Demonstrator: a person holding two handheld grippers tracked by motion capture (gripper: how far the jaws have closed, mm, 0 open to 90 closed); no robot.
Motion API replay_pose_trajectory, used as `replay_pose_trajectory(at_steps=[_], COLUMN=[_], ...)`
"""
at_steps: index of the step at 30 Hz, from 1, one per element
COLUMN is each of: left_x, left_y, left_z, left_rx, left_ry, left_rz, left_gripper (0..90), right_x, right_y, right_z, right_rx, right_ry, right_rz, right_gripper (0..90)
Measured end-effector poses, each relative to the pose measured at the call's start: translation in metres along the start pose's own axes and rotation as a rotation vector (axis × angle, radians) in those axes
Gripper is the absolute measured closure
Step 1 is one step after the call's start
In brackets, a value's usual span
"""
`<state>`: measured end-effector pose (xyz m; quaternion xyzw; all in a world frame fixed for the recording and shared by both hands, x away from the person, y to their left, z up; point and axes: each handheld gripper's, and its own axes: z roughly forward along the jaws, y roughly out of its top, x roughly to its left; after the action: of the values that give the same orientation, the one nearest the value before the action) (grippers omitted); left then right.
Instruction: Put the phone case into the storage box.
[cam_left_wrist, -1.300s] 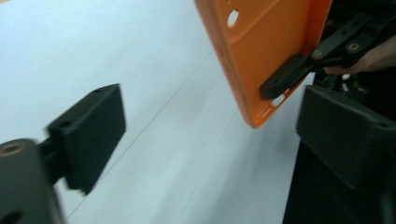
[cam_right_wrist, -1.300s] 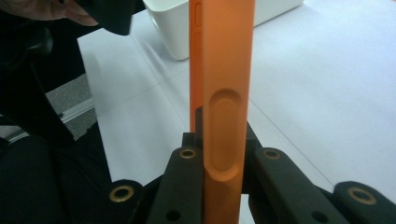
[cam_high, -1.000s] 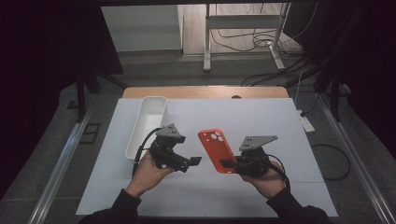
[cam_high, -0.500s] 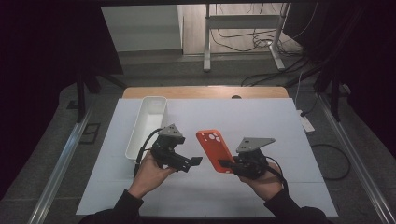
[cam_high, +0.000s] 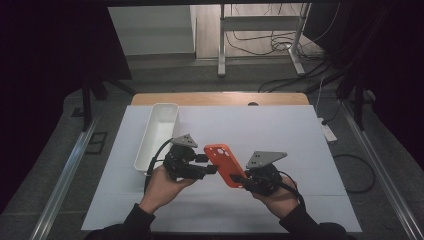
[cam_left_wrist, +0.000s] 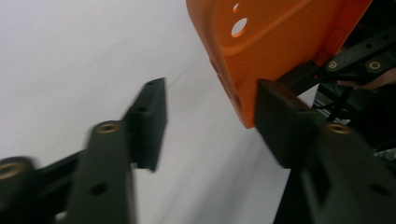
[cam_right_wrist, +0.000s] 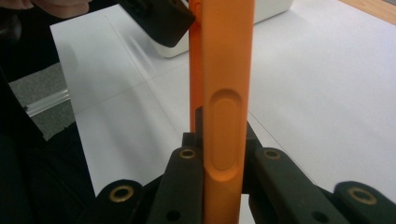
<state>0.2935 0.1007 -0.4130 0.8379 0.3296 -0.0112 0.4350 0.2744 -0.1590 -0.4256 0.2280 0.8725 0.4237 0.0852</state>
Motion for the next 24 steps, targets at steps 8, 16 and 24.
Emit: replay_pose_trajectory(at_steps=[8,16,24], left_x=[0.003,0.005,0.012], left_y=[0.000,-0.001,-0.004], left_z=[0.001,0.001,0.003], left_rx=[0.026,0.043,0.028], left_ry=[-0.062,-0.070,-0.126], left_rz=[-0.036,-0.064,-0.157], left_gripper=[75.5,86.6,89.1], right_x=[0.001,0.002,0.000], right_y=[0.000,-0.001,-0.002], right_z=[0.002,0.004,0.007], right_rx=[0.011,0.036,0.049], right_ry=[-0.004,-0.011,-0.013], right_rz=[-0.003,-0.020,-0.014], right_gripper=[84.6,84.7,83.9])
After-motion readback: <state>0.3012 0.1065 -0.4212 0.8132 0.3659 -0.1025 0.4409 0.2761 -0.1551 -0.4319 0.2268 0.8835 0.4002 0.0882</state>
